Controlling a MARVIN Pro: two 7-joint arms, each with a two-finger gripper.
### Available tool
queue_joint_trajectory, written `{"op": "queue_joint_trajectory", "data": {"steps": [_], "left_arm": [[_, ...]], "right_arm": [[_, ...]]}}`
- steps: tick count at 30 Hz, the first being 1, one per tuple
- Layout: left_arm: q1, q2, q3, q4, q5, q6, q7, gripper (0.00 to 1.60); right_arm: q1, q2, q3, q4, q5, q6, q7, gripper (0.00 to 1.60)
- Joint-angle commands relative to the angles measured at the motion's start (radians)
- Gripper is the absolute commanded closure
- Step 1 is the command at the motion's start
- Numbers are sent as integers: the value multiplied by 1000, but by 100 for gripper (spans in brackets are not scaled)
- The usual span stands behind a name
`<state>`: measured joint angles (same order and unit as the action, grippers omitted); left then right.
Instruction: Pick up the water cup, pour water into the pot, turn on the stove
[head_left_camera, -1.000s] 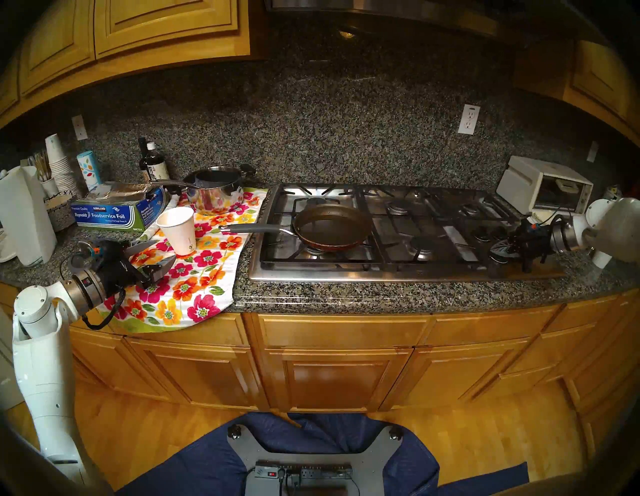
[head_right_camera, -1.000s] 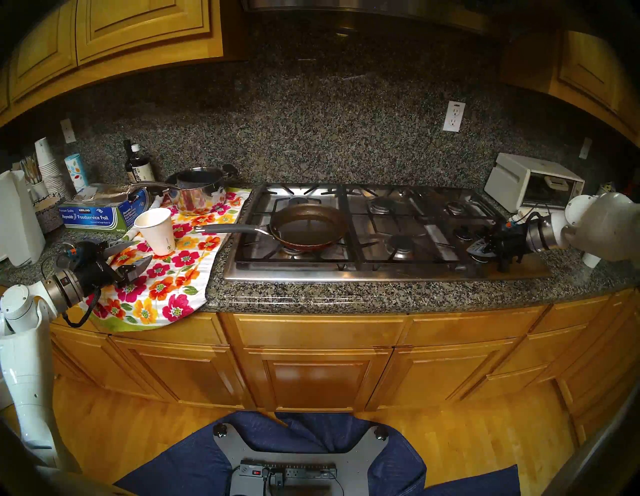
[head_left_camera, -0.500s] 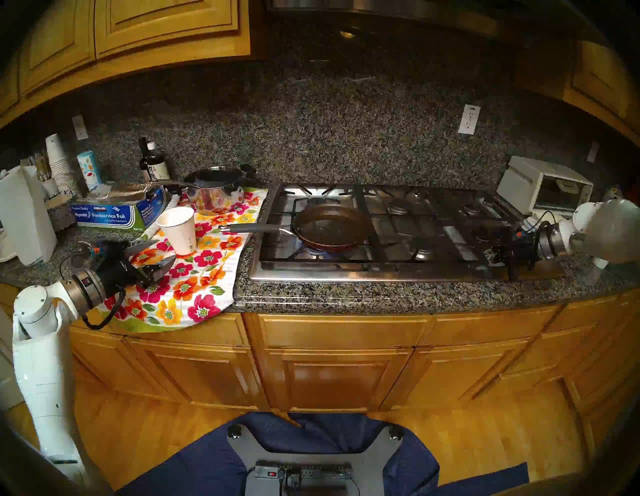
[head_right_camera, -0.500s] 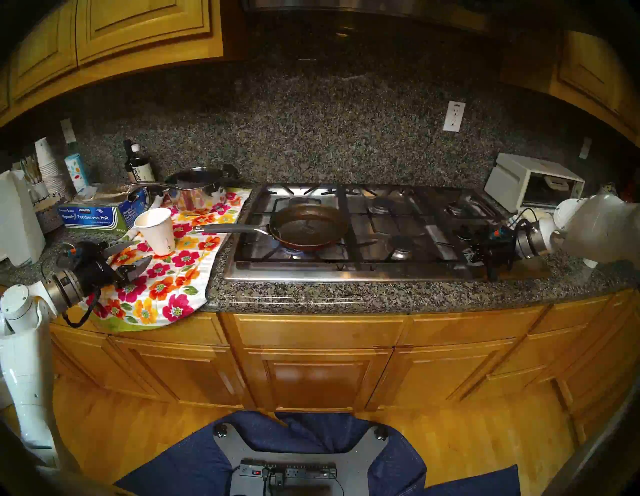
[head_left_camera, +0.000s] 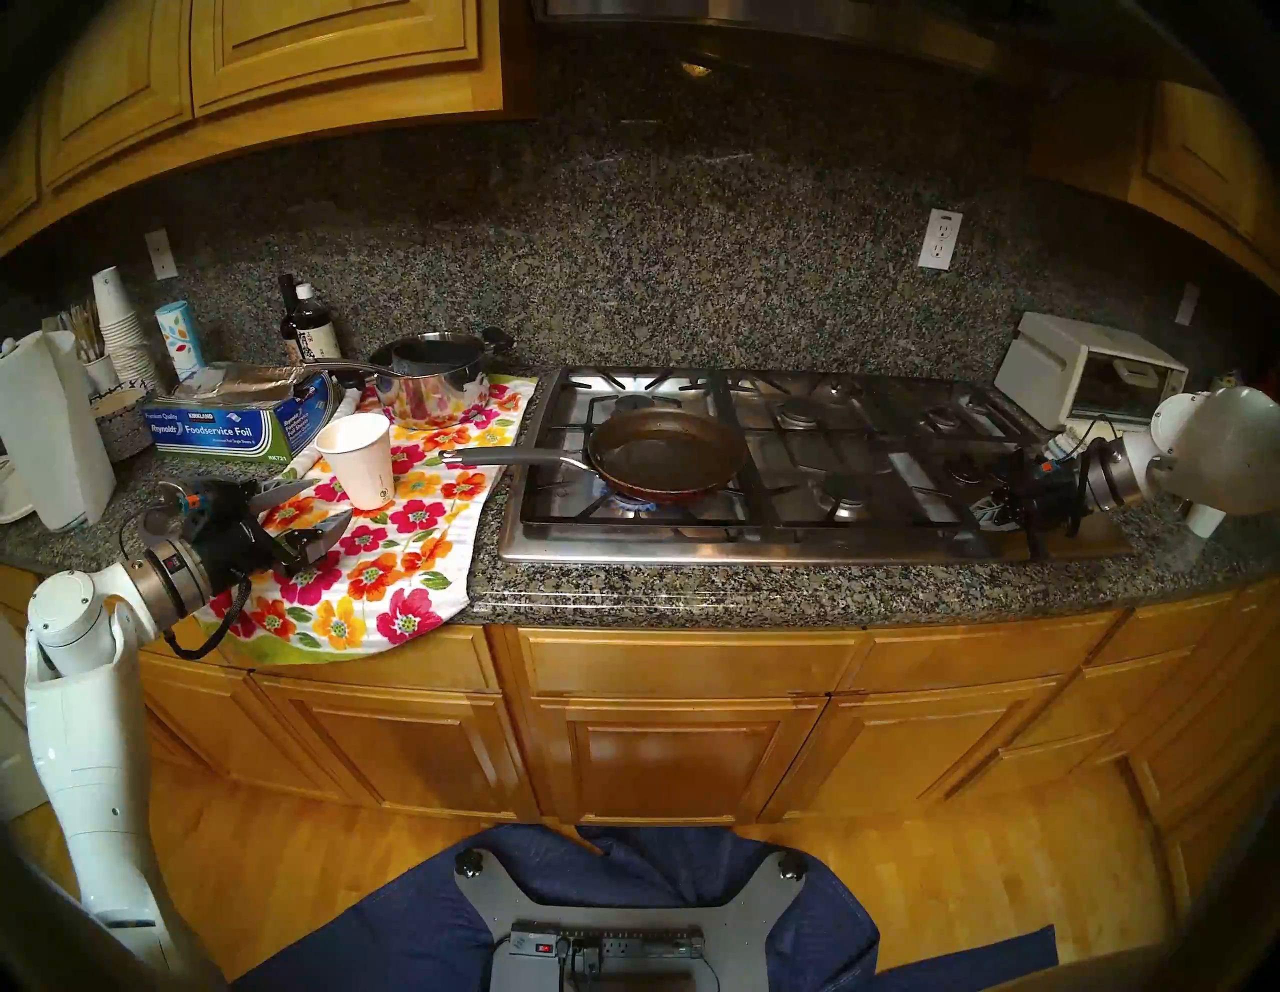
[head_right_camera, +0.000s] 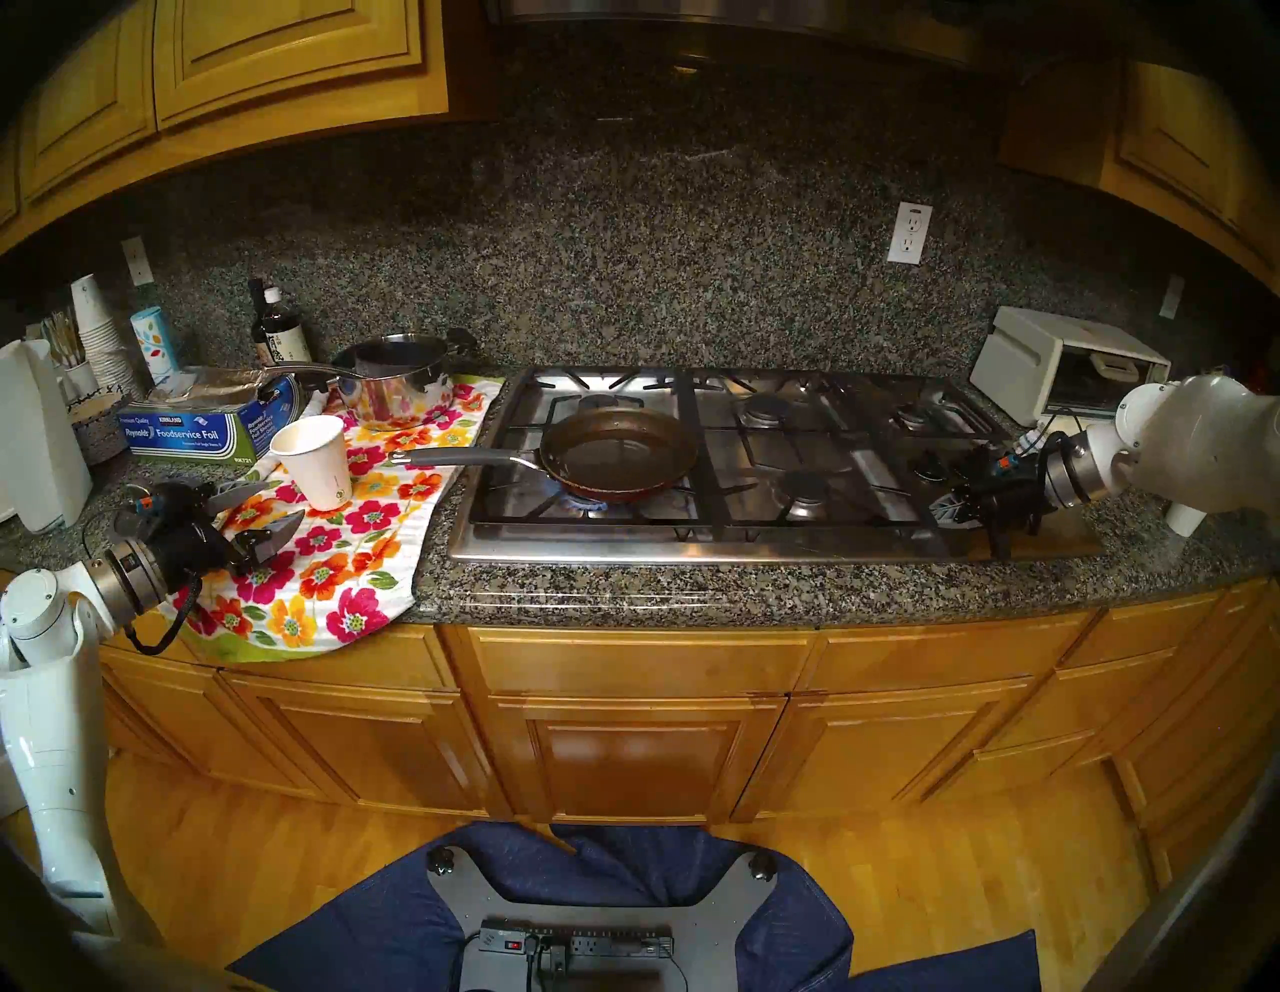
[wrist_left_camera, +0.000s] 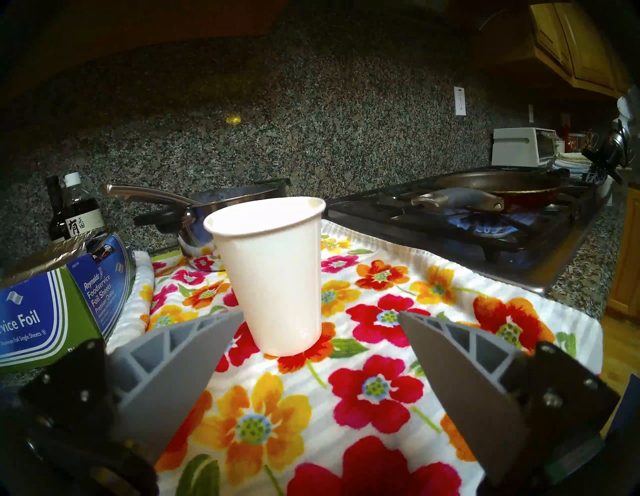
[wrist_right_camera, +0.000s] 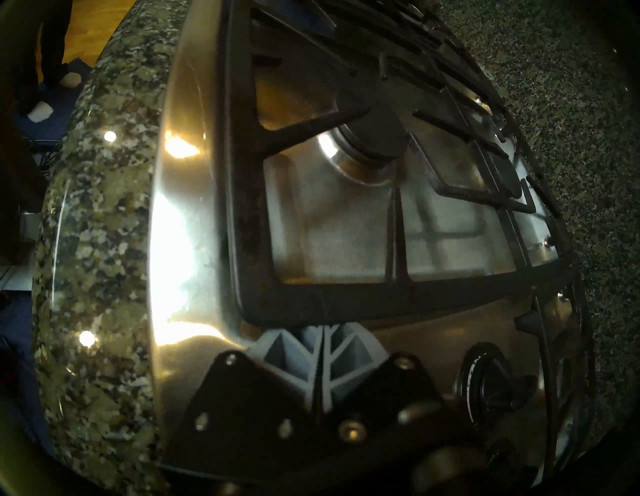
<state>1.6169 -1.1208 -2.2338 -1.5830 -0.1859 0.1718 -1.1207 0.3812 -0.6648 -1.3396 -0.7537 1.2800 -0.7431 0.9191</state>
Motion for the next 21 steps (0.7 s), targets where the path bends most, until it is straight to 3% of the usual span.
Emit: {"op": "queue_joint_trajectory", "data": {"steps": [1, 2, 4, 14, 21], "left_arm": [[-25, 9, -10, -22, -13, -1, 1, 0], [-25, 9, -10, -22, -13, -2, 1, 0], [-24, 9, -9, -22, -12, -2, 1, 0], [-22, 10, -8, -19, -9, -3, 1, 0], [-23, 10, -8, -20, -10, -3, 1, 0]], "right_arm": [[63, 18, 8, 101, 26, 18, 66, 92], [71, 16, 11, 109, 31, 23, 77, 50], [89, 16, 27, 119, 50, 39, 92, 0], [169, 15, 128, 145, 187, 155, 166, 0], [174, 17, 194, 178, 295, 280, 209, 0]]}}
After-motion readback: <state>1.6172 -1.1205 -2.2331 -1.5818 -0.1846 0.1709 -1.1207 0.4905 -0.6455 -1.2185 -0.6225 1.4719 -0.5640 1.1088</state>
